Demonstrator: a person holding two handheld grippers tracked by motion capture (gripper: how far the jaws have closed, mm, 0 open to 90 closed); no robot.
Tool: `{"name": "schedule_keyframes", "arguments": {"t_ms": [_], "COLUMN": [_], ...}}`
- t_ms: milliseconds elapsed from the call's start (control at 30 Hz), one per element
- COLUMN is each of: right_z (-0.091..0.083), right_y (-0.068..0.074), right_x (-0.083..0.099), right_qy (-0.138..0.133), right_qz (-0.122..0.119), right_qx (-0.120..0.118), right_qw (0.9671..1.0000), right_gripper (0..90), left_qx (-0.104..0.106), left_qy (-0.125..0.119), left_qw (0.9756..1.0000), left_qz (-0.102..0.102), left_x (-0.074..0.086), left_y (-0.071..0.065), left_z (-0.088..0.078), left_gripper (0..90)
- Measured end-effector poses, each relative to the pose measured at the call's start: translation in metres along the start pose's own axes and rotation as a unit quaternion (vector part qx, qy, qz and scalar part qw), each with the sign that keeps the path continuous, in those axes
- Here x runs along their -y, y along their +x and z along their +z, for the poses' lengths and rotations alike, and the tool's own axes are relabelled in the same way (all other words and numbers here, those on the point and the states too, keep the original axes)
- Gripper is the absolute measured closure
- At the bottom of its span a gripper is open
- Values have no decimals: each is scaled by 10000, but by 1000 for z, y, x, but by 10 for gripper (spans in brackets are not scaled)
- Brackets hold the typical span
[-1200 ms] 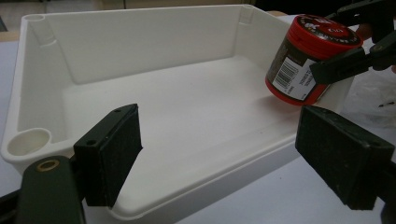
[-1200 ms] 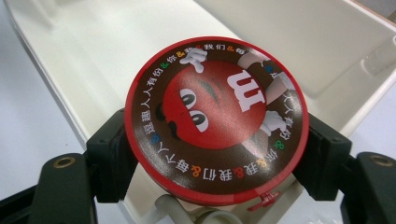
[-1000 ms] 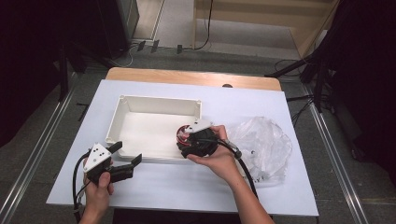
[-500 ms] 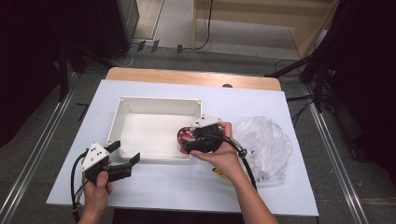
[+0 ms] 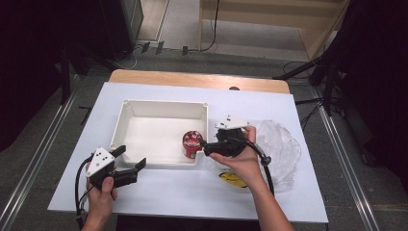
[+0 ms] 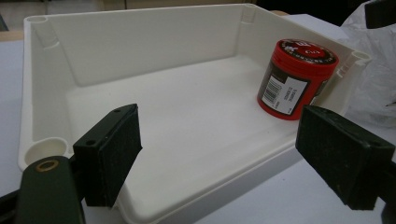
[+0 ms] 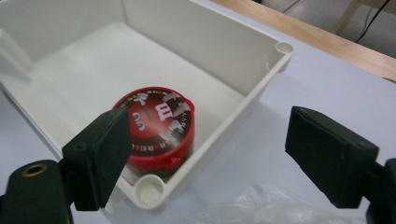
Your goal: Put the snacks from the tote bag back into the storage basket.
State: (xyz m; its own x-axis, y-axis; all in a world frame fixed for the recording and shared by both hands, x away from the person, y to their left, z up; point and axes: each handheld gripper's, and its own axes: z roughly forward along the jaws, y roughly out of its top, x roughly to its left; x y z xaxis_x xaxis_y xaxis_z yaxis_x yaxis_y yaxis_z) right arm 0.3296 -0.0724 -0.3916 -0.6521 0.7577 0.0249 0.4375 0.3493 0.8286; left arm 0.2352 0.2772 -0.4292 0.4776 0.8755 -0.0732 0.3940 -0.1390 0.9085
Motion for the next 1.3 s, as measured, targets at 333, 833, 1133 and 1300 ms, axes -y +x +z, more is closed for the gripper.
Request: {"name": "schedule_keyframes", "arguments": {"t_ms": [333, 833, 1133, 1300], "right_z": [-24, -49, -64, -71], "right_y": [-21, -46, -61, -67], "right_x": [10, 37, 53, 62], "right_qy": [-150, -222, -276, -281], "right_qz": [217, 585, 741, 823], "right_qx": [160, 524, 669, 734], "right_qw": [9995, 9967, 9946, 9935], "right_gripper": [152, 121, 118, 118], "left_qx": [-72, -97, -105, -100], "left_qy": [-6, -10, 7, -1], "left_qw": [10000, 9999, 9999, 9999], "left_qz": [36, 49, 61, 40], "left_x": [-1, 0, 0, 0], "left_y": [-2, -3, -4, -4], "left_z": [1, 3, 3, 3], "left_gripper": [139, 136, 136, 136]}}
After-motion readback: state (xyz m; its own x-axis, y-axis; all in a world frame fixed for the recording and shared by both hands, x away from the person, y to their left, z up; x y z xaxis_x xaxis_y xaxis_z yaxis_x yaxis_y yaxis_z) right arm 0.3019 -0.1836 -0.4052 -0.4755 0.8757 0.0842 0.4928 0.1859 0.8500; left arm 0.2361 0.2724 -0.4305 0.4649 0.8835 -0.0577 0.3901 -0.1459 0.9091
